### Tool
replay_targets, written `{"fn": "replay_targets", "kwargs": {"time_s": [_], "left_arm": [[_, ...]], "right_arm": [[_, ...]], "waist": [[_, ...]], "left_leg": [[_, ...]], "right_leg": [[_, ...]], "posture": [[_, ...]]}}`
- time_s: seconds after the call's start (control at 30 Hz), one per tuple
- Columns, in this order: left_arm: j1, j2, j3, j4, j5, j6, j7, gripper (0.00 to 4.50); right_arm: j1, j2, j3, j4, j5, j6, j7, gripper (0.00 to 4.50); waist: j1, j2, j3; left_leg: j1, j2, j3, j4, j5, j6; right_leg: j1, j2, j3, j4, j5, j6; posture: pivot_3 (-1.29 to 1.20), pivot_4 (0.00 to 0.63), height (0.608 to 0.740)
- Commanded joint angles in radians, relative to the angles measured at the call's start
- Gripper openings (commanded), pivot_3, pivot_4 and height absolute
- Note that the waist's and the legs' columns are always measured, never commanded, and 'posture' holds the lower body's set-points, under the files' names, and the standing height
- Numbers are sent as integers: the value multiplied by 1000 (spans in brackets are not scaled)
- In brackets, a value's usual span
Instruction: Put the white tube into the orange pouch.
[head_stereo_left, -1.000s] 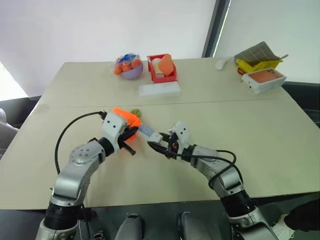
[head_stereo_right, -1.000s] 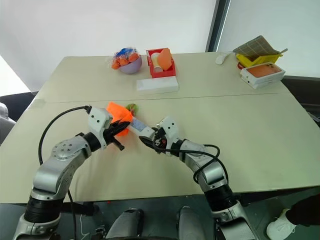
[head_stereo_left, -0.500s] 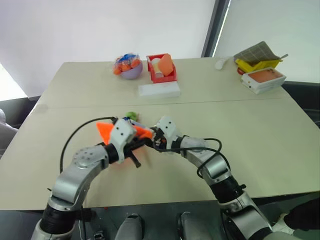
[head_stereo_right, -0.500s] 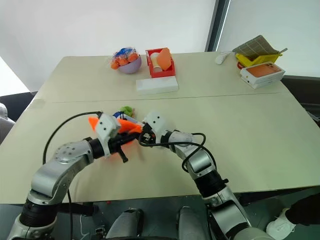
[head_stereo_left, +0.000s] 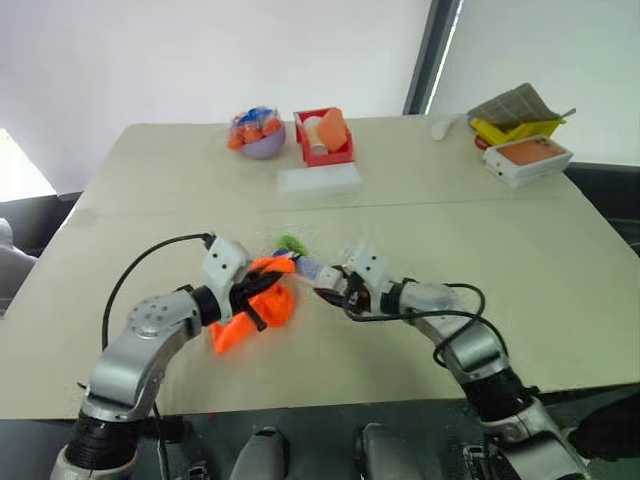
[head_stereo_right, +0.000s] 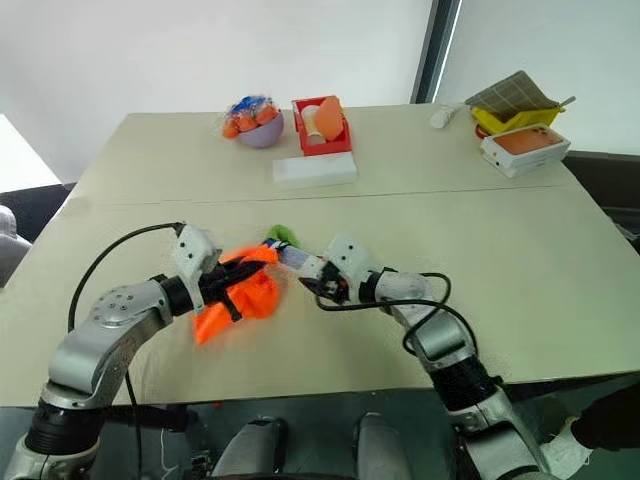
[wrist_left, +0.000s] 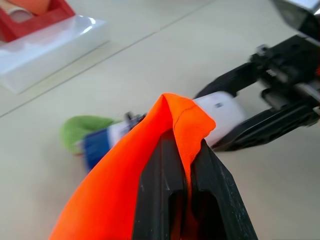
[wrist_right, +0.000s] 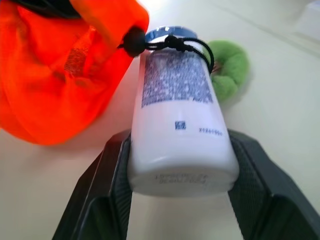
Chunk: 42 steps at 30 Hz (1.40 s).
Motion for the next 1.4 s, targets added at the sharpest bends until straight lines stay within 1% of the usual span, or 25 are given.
{"fn": "replay_targets", "kwargs": {"time_s": [0.03,0.13,0.23,0.4,0.5,0.63,0.73,0.87,1.0,1.13,1.23,1.4], "left_arm": [[-66,16,62,18,-20,-22,8,0],[-131,23,31,76,5,-52,-9,0],[-190,21,-7,135,27,-87,-27,0],[-345,-25,-74,295,74,-179,-57,0],[-463,-73,-107,387,93,-238,-84,0],[-521,-91,-116,430,96,-274,-124,0],[-505,-79,-113,396,76,-250,-157,0],[-455,-50,-116,355,85,-234,-180,0],[-344,-15,-116,296,110,-214,-158,0],[-243,-11,-104,262,110,-190,-121,0],[-195,-3,-97,235,105,-171,-107,0],[-170,5,-97,241,104,-171,-101,0]], "right_arm": [[61,-76,-76,-107,49,10,50,2009],[113,-117,-116,-141,76,28,63,2009],[136,-131,-136,-158,86,41,59,2009],[140,-121,-165,-173,93,60,30,2009],[157,-123,-185,-194,107,70,19,2009],[186,-130,-214,-223,122,81,4,2009],[222,-139,-243,-247,133,89,-5,2009],[249,-151,-266,-262,143,90,-7,2009],[277,-163,-293,-284,172,97,3,2009],[290,-167,-300,-308,207,115,10,2009],[310,-172,-321,-337,261,140,28,2009],[353,-208,-342,-376,324,167,75,2009]], "waist": [[1,0,0],[-6,0,0],[-6,-1,0],[-2,-1,0],[3,-2,1],[-5,-2,1],[-9,-1,1],[-8,-1,1],[-5,-1,1],[-3,-1,1],[-2,-2,1],[0,-1,1]], "left_leg": [[0,0,0,0,0,0],[0,0,0,0,0,0],[1,0,0,0,0,0],[0,0,0,1,0,0],[0,0,0,1,0,0],[-1,-1,0,1,0,0],[1,0,0,-1,0,0],[1,0,0,-2,0,1],[1,0,0,-1,0,1],[1,0,0,0,0,1],[1,0,0,0,0,1],[0,0,0,1,0,1]], "right_leg": [[0,0,0,-1,0,0],[1,0,0,-1,0,0],[1,0,0,-1,0,1],[1,0,0,-1,0,1],[1,0,0,-2,0,1],[1,0,0,-2,2,2],[1,0,0,-1,2,3],[0,1,0,0,2,4],[1,0,0,-1,-1,2],[2,0,0,0,-1,2],[1,0,0,0,-1,2],[2,-1,0,-1,-1,2]], "posture": [[0,150,740],[0,150,740],[0,150,740],[0,150,740],[0,150,740],[0,150,740],[0,150,740],[0,150,740],[0,150,740],[0,150,740],[0,150,740],[0,150,740]]}}
